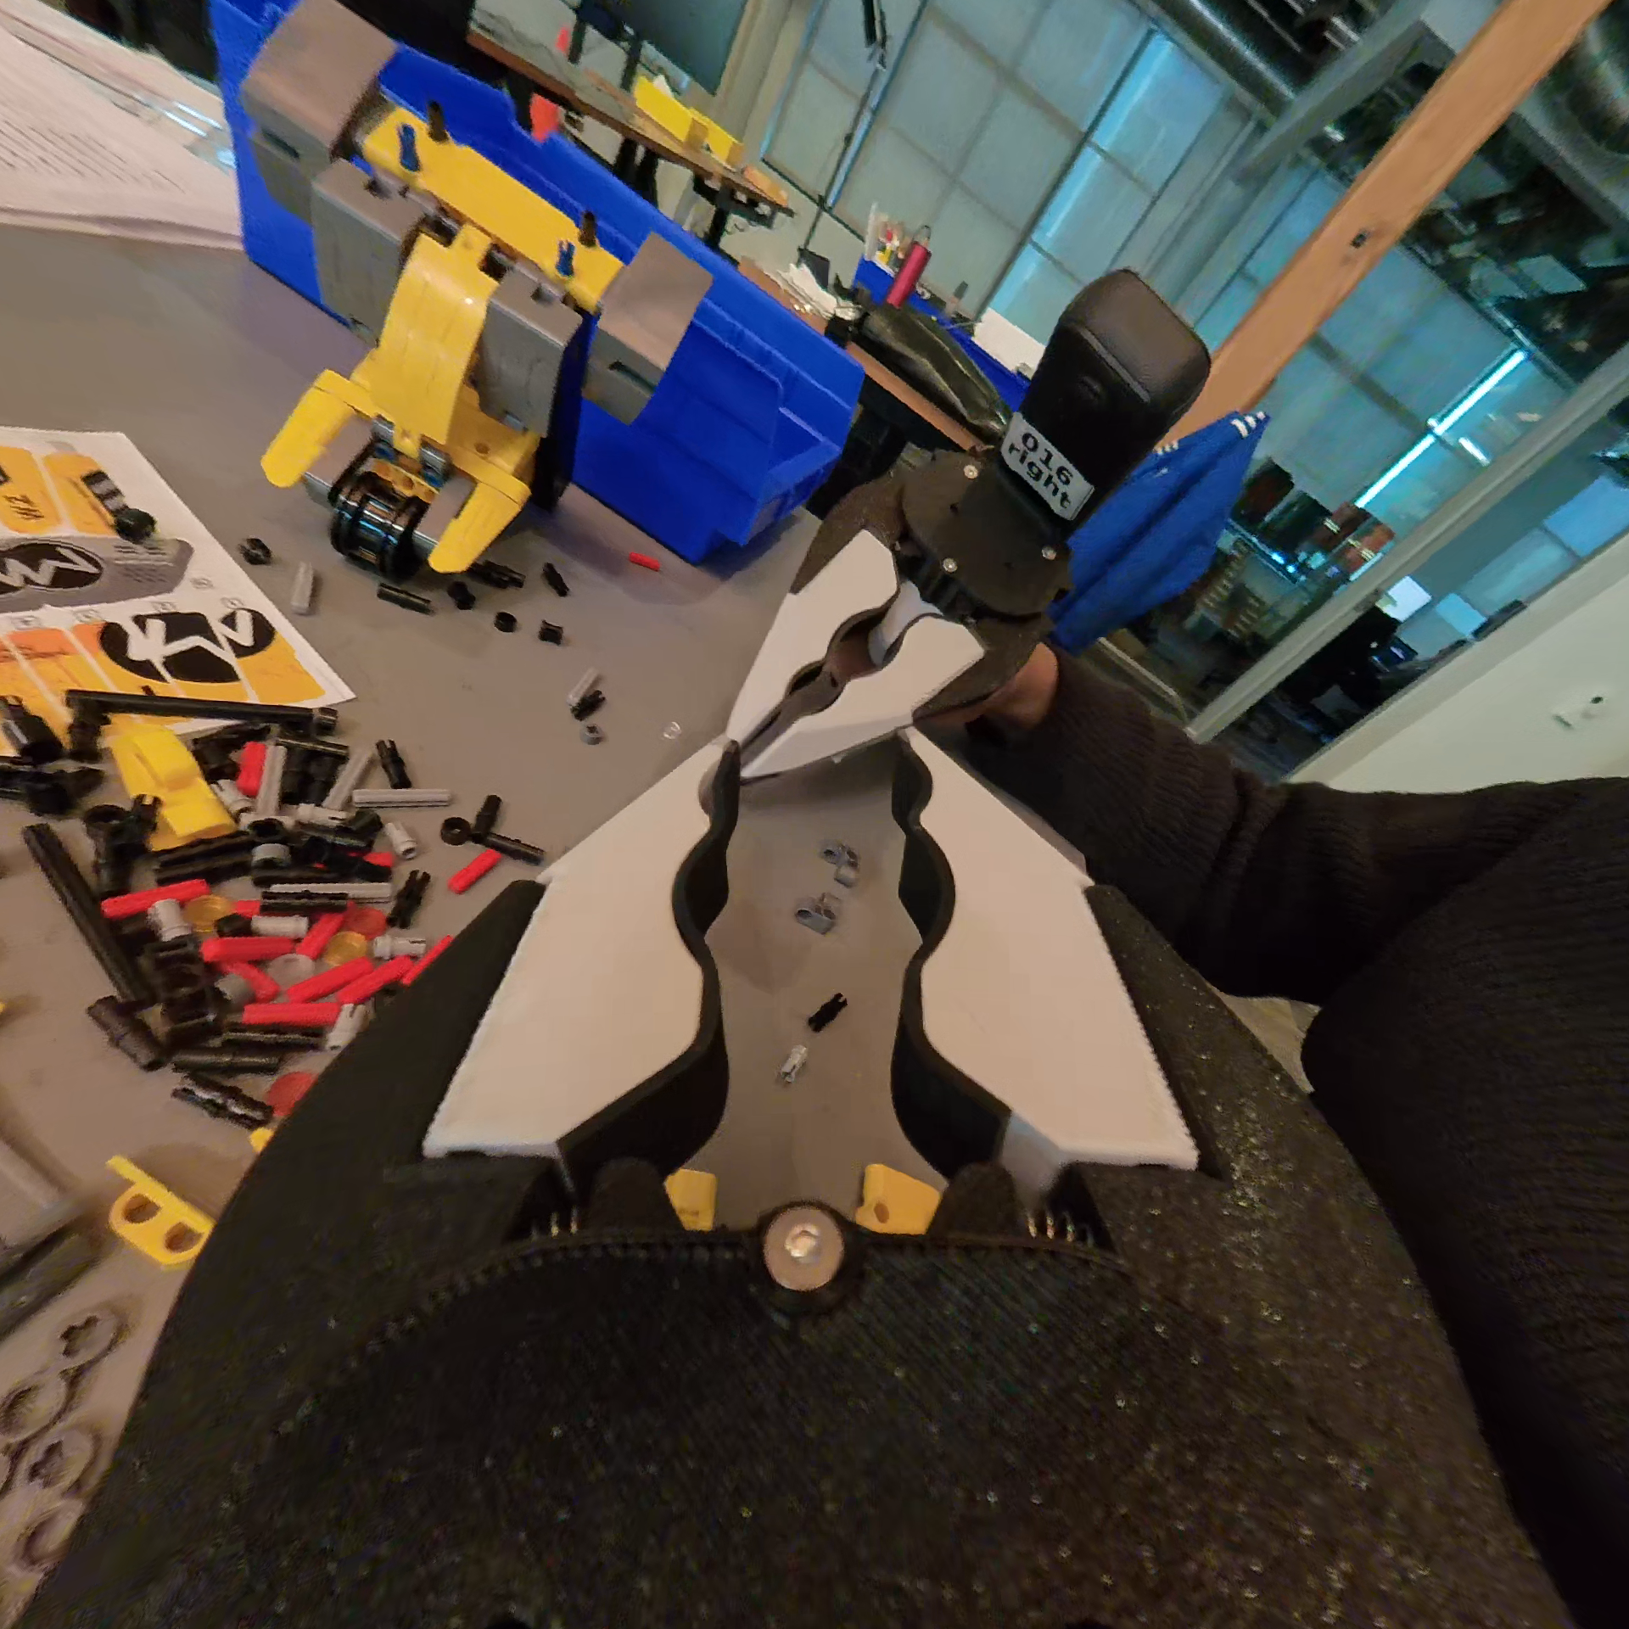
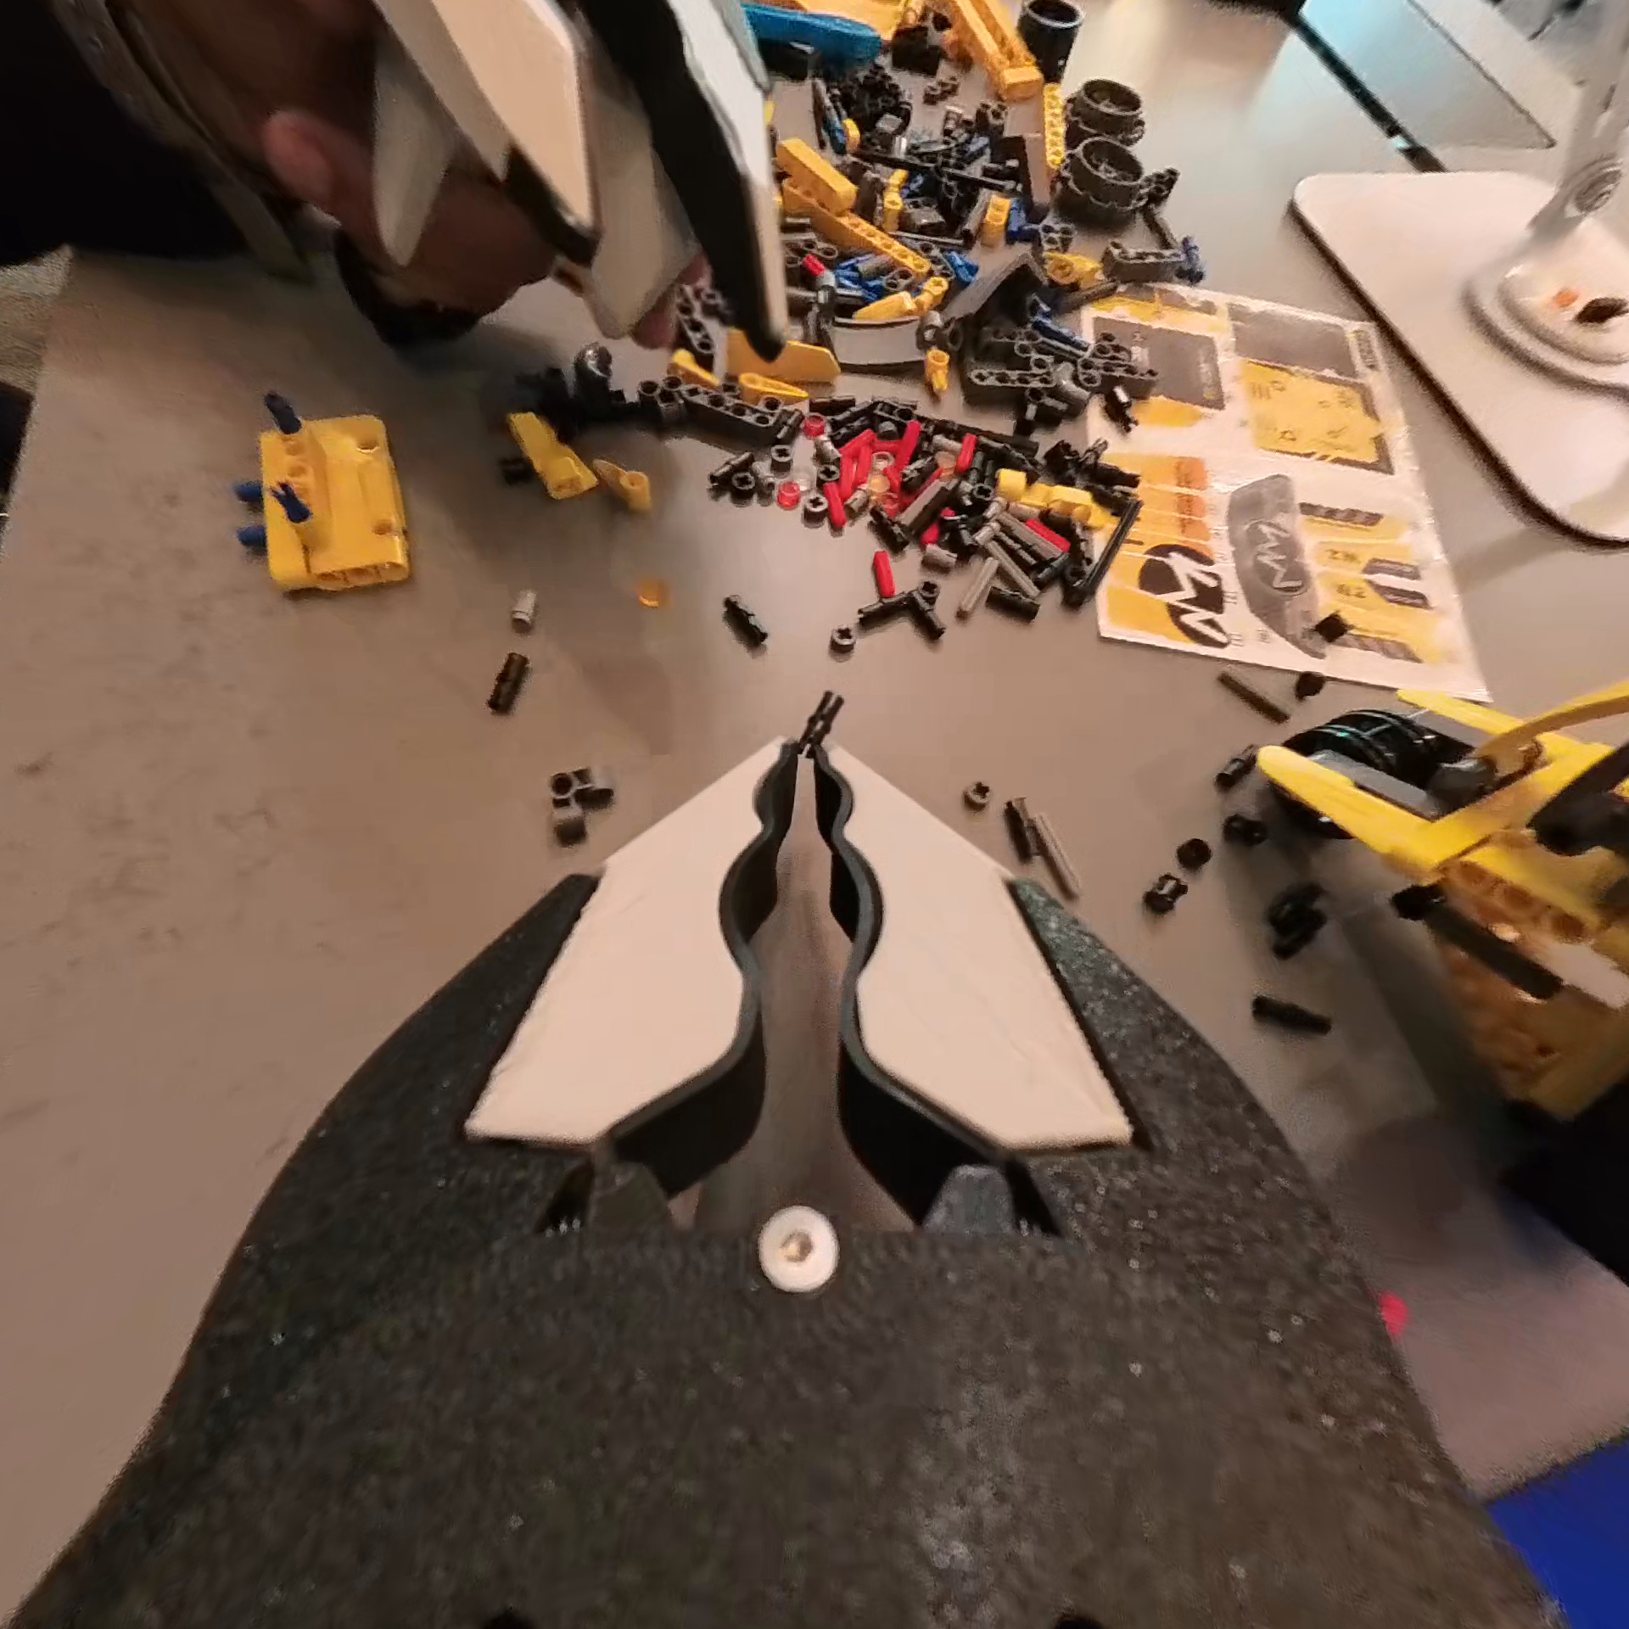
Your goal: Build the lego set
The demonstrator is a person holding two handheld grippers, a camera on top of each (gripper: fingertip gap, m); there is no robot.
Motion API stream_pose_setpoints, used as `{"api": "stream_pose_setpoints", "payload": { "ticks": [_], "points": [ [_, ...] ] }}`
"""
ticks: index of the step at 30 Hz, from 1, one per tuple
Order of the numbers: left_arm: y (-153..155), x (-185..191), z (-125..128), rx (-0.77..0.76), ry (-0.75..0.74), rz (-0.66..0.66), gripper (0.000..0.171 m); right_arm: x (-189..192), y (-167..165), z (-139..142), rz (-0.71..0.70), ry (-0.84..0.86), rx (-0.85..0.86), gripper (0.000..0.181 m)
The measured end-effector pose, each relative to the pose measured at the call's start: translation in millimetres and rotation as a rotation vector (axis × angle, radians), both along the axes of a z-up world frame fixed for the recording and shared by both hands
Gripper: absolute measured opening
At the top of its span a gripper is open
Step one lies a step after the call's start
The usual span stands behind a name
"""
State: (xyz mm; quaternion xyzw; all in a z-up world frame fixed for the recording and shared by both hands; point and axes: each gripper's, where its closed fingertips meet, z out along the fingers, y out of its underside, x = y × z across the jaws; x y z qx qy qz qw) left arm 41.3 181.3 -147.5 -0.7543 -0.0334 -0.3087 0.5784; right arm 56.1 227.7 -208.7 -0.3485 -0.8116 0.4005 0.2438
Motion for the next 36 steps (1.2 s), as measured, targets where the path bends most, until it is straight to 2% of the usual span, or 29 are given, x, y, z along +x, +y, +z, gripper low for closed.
{"api": "stream_pose_setpoints", "payload": {
  "ticks": [7, 16, 36],
  "points": [
    [-1.0, -7.7, 3.3, 0.018, 0.024, 0.043, 0.033, 17.2, -0.9, -25.2, 0.044, -0.163, 0.052, 0.003],
    [-2.0, -9.3, 3.9, 0.029, 0.082, 0.069, 0.034, 17.8, -0.7, -25.9, 0.044, -0.169, 0.053, 0.003],
    [-0.8, -9.3, 1.6, 0.026, 0.091, 0.074, 0.036, 17.7, -0.9, -26.1, 0.044, -0.160, 0.066, 0.006]
  ]
}}
